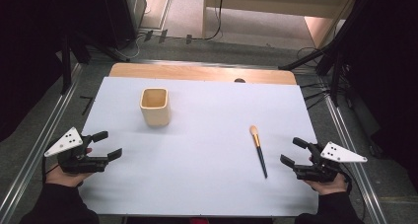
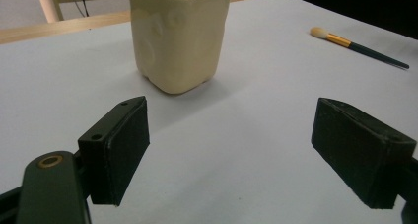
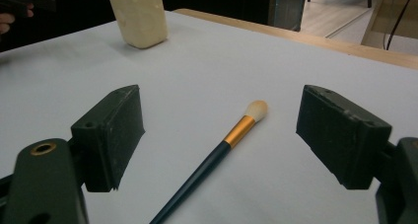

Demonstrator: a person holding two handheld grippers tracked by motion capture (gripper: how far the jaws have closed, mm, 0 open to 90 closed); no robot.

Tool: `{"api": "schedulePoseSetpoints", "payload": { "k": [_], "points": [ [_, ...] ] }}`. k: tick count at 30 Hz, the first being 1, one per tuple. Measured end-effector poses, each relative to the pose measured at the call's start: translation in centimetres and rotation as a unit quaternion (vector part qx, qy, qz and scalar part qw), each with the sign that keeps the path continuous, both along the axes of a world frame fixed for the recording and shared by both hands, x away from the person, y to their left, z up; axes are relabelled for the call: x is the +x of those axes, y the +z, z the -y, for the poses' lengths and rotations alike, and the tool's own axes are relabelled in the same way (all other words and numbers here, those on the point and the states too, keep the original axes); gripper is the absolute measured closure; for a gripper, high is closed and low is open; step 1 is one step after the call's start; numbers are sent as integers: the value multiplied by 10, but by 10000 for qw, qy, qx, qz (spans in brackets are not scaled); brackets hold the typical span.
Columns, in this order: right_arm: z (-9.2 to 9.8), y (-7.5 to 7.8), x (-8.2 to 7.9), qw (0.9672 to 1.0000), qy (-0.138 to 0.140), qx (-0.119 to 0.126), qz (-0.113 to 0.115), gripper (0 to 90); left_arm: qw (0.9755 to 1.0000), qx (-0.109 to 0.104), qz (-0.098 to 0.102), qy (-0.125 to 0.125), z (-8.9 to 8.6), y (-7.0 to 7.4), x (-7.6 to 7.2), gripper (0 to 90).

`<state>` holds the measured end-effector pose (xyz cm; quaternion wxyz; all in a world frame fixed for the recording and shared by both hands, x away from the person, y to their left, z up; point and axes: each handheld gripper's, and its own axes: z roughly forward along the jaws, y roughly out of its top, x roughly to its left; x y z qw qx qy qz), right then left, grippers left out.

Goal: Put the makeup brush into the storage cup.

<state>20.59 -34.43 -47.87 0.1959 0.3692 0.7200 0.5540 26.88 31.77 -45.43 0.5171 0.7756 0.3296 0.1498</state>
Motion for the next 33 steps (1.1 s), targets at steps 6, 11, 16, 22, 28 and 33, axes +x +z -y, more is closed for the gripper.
{"api": "schedulePoseSetpoints", "payload": {
  "k": [6, 11, 16, 22, 28, 33],
  "points": [
    [-1, 0, 0, 10000, 40, 41, -24, 191, 10000, -37, 3, 3, 0, 0, 0, 154],
    [-1, 0, 0, 10000, 47, 28, -16, 190, 10000, -33, 10, 10, 0, 0, 0, 154],
    [-1, 0, 0, 10000, 57, 37, -17, 191, 10000, -65, 13, 19, -1, 0, 0, 154],
    [-1, 0, 0, 10000, 23, 31, -12, 191, 10000, -60, 13, 24, -1, 0, 0, 155],
    [0, 1, 0, 10000, 17, 22, 2, 191, 10000, -43, 2, 20, 0, 0, 0, 155],
    [-1, 2, 0, 10000, 29, 44, 19, 191, 10000, -61, 7, 37, -1, 1, 0, 155]
  ]
}}
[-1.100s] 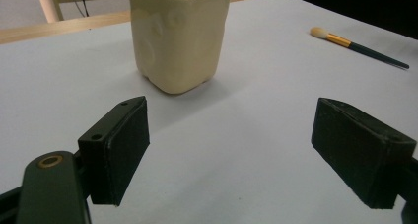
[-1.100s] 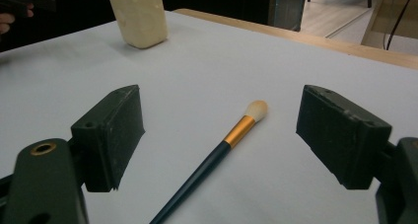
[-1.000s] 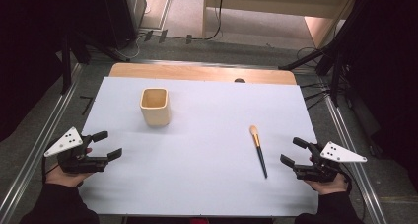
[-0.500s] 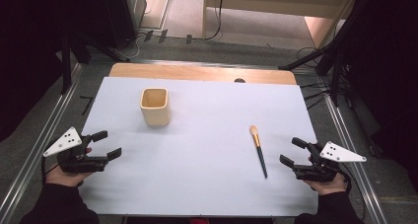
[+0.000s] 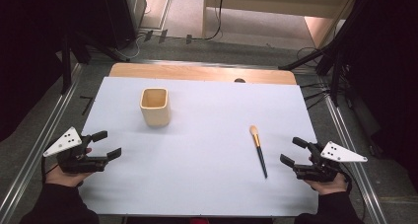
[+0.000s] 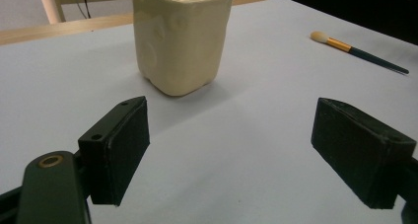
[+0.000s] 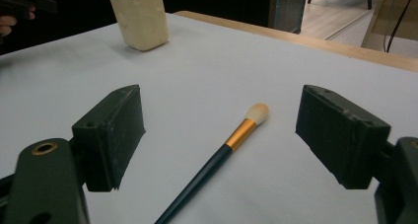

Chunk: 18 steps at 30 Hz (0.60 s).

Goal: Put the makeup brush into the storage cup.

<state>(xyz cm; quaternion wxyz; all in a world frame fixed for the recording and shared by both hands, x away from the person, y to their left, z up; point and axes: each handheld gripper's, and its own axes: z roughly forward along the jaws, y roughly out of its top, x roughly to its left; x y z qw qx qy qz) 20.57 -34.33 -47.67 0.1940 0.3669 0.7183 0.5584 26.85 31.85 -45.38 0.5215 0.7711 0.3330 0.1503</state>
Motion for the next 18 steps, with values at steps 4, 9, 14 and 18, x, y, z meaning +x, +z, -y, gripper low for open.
{"api": "schedulePoseSetpoints", "payload": {
  "k": [4, 9, 14, 18],
  "points": [
    [0, 0, 0, 10000, 10, 2, 7, 192, 10000, 8, -2, 0, 0, 0, 0, 155],
    [0, 0, 0, 10000, 23, -5, 7, 191, 10000, 26, -13, 6, 0, -1, 0, 156],
    [-1, 0, 0, 10000, 29, 2, -7, 191, 10000, 36, -12, 5, 0, 0, 0, 157],
    [-2, 2, -1, 10000, 20, 0, 28, 190, 10000, 35, -13, 19, 0, 0, 1, 158]
  ]
}}
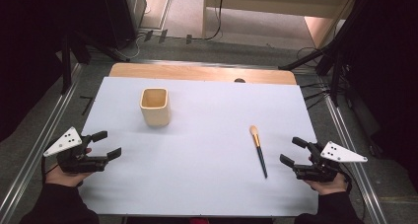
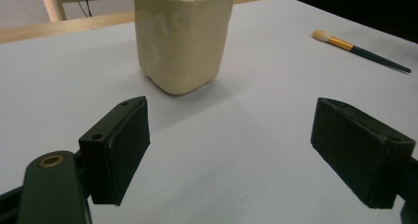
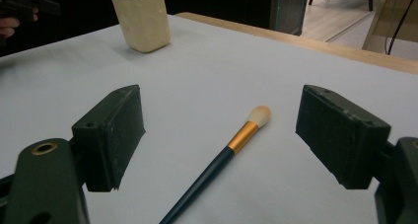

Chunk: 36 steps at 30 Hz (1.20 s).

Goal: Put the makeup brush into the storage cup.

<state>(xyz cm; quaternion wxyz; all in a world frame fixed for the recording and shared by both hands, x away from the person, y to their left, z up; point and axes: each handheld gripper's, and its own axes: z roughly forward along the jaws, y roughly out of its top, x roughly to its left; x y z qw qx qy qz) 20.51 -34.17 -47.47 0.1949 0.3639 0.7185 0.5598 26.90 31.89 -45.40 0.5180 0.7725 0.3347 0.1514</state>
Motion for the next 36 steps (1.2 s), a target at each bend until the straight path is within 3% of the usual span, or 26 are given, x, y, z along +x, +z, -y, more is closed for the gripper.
{"api": "schedulePoseSetpoints", "payload": {
  "k": [5, 12, 23, 30, 36],
  "points": [
    [-2, 2, 1, 10000, 11, -29, 11, 190, 10000, 17, -12, -11, 1, 0, 0, 159],
    [-7, 4, 6, 9998, -89, -129, -142, 188, 10000, 34, -6, -15, 2, 0, 0, 159],
    [-19, 7, 15, 9997, -62, -188, -160, 189, 10000, 25, 8, -14, 2, 0, 1, 160],
    [-28, 6, 22, 9999, -44, -79, -108, 192, 10000, 22, 5, -18, 3, 0, 1, 160],
    [-37, 4, 30, 9998, 7, -162, -125, 193, 10000, 23, 8, -19, 2, 0, 1, 161]
  ]
}}
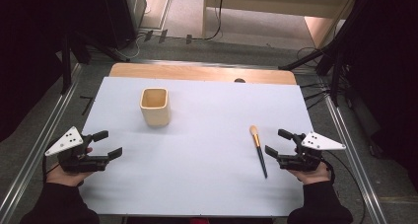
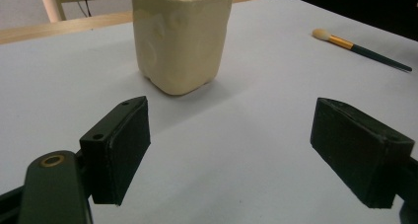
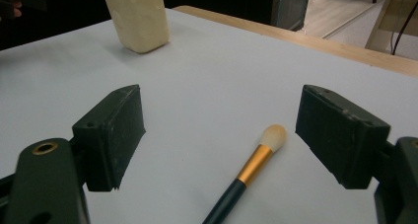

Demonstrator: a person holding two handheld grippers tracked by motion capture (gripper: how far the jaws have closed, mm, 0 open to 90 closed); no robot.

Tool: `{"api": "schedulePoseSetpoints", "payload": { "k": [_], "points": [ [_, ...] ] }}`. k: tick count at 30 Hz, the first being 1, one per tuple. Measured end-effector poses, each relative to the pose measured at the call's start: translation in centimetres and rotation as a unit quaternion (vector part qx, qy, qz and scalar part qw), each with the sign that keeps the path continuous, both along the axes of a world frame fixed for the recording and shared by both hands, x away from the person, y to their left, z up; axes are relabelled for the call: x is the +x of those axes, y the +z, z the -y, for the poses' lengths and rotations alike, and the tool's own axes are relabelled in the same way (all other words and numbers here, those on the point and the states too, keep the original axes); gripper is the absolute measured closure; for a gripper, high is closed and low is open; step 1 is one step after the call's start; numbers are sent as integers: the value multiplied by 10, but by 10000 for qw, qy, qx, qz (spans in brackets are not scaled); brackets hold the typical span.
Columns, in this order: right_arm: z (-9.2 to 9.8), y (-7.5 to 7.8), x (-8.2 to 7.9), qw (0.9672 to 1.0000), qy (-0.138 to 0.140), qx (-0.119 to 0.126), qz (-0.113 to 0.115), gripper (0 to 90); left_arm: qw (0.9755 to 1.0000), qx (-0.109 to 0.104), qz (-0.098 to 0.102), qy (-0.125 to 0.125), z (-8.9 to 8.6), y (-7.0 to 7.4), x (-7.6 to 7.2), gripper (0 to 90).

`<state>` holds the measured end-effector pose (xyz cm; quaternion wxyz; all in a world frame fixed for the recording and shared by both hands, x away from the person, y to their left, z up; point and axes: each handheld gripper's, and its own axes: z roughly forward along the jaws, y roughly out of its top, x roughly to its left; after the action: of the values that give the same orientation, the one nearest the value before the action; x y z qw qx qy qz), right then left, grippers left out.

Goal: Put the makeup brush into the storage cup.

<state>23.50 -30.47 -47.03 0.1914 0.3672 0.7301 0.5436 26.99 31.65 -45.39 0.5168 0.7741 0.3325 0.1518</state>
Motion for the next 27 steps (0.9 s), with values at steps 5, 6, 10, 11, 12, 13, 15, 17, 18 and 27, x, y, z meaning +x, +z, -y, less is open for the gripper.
{"api": "schedulePoseSetpoints", "payload": {
  "k": [5, 6, 10, 11, 12, 13, 15, 17, 18, 27],
  "points": [
    [-6, -2, 6, 10000, -13, -8, 32, 198, 10000, -22, -10, -10, 0, 0, 0, 161],
    [-6, -2, 6, 10000, -13, -8, 32, 198, 10000, -18, -14, -15, 0, 0, 0, 161],
    [-8, -4, 10, 10000, -43, -31, 8, 200, 10000, -22, -10, -16, 0, 0, 1, 161],
    [-9, -4, 11, 10000, -51, -19, 11, 202, 10000, -26, -13, -13, 0, 0, 1, 161],
    [-9, -4, 12, 10000, -63, -16, 38, 203, 10000, -27, -13, -11, 0, 0, 1, 161],
    [-9, -5, 14, 10000, -63, -9, 25, 204, 10000, -24, -16, -10, 0, 0, 1, 161],
    [-11, -6, 17, 10000, -58, -26, -15, 205, 10000, -19, -16, -12, 0, 0, 1, 161],
    [-13, -7, 20, 10000, -61, -59, -33, 207, 10000, -13, -16, -7, 0, 0, 1, 161],
    [-14, -7, 21, 9999, -70, -72, -31, 208, 10000, -15, -15, -8, 0, 0, 1, 161],
    [-19, -8, 27, 9999, -72, -82, -116, 220, 10000, 3, -45, 18, 1, -1, 1, 164]
  ]
}}
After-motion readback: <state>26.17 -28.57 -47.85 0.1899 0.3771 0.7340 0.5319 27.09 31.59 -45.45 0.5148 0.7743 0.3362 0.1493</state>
